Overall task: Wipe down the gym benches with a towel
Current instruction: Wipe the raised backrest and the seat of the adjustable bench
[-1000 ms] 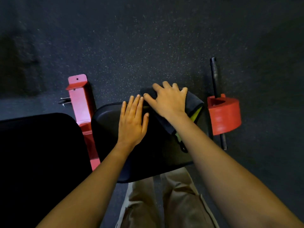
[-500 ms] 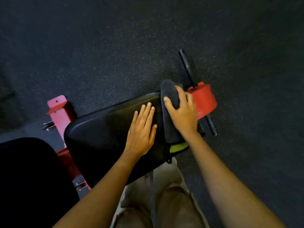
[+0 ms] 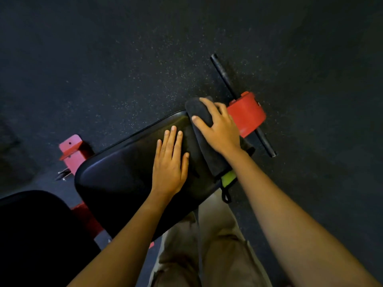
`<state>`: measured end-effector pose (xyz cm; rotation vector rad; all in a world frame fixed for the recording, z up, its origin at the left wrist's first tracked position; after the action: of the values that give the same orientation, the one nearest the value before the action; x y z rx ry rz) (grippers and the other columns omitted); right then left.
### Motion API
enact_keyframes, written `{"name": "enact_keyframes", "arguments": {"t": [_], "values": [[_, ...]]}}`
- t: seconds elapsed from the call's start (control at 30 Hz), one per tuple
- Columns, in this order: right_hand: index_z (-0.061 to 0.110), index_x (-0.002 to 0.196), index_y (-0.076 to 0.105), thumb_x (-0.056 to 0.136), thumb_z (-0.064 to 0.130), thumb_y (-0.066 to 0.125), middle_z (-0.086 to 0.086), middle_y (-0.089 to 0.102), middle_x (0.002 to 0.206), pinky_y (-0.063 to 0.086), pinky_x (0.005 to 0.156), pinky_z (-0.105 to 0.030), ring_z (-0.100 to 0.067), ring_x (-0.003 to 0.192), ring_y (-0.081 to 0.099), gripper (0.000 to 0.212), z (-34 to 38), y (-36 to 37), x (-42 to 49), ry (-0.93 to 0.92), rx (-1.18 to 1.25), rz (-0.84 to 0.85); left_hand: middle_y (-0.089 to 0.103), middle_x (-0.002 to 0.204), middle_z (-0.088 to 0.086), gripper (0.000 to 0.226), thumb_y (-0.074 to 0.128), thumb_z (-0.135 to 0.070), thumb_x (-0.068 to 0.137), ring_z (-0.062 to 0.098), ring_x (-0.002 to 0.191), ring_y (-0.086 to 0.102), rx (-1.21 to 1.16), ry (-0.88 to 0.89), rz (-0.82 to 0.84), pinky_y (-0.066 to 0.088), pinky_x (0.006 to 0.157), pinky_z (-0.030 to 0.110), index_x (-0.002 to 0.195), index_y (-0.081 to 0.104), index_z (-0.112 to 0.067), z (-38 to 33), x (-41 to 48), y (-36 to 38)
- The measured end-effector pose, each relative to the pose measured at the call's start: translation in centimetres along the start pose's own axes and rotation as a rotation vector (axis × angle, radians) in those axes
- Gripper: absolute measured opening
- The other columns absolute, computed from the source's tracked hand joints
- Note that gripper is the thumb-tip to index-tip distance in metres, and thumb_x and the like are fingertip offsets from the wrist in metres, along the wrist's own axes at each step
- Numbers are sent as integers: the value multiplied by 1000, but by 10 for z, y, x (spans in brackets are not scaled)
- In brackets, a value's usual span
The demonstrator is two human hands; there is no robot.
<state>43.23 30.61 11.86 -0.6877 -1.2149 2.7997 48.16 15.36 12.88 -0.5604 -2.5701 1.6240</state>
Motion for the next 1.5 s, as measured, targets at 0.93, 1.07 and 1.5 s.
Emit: {"name": "enact_keyframes", "arguments": {"t": [0.93,1.07,1.5], "values": [[38,141,34,85,63,44,-11,34,149,45,96,-54,-35,129,43,63,-55,21,-142,373,404,-544,20,154,15,56,33,-31,97,22,143,10,6,98,60,-6,116,24,145,29,-4,3,-28,-5],[28,146,28,92,67,36,-25,31,148,43,101,-46,-42,123,47,67,-36,62,-190,465,359,-625,19,154,17,54,36,-29,97,20,143,6,-7,95,35,-4,117,27,144,30,-3,16,-59,-6],[27,145,27,97,56,40,-20,13,154,39,105,-55,-40,138,31,58,-18,84,-195,343,273,-623,22,153,18,54,38,-27,96,18,142,7,-37,32,13,8,116,39,143,31,-3,40,-103,-7]]}}
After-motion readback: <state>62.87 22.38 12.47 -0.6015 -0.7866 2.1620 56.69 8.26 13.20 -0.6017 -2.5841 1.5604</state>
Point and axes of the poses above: each hand's wrist, its own x-axis towards the middle knuckle, its own y-axis out of the palm, z = x × y, the point moved 8 cm from there along x, towards the middle knuckle
